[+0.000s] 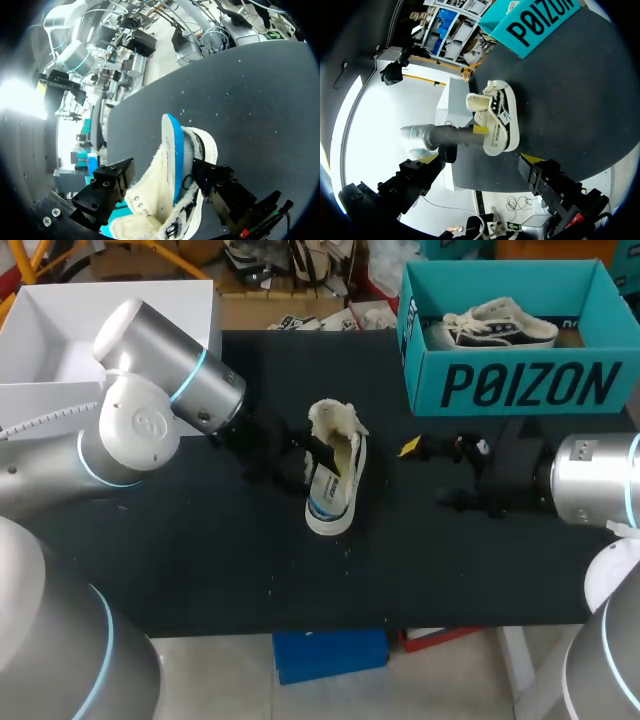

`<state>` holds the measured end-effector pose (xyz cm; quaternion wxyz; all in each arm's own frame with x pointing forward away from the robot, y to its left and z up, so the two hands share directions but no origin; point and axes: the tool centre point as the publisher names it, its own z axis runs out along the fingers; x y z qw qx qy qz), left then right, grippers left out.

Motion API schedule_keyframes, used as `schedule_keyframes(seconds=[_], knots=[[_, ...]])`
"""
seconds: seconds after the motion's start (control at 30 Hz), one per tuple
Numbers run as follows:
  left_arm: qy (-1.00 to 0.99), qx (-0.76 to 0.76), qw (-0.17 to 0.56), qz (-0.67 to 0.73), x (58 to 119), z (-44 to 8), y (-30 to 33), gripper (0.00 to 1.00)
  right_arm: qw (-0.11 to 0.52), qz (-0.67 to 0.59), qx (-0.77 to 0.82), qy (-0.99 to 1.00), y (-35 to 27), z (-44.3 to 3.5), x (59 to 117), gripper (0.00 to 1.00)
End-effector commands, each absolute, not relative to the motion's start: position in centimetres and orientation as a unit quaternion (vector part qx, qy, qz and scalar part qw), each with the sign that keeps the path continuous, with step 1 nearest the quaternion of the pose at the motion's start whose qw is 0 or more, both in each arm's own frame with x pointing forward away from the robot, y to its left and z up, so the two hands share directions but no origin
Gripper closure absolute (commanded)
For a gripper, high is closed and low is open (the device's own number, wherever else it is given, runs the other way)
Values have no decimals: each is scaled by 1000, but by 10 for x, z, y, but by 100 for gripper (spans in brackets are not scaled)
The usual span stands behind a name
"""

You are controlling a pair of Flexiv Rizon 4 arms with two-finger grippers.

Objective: Take the shoe out of the shoebox, open the shoe tongue, remove and reinsert the insole, then place the shoe into the shoebox

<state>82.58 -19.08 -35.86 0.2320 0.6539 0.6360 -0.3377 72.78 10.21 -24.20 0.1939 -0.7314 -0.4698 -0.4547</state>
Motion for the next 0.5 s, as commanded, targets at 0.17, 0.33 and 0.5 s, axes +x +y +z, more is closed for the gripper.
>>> schedule_keyframes(seconds=[0.17, 0.33, 0.5], knots=[[632, 658, 229, -340, 812, -359, -188, 55, 194, -455, -731, -470, 102, -242, 728, 0], [630, 661, 224, -341, 811, -360, -190, 100, 194, -455, -731, -470, 102, -242, 728, 0], [628, 664, 221, -340, 812, -362, -191, 100, 194, -455, -731, -470, 102, -242, 728, 0]])
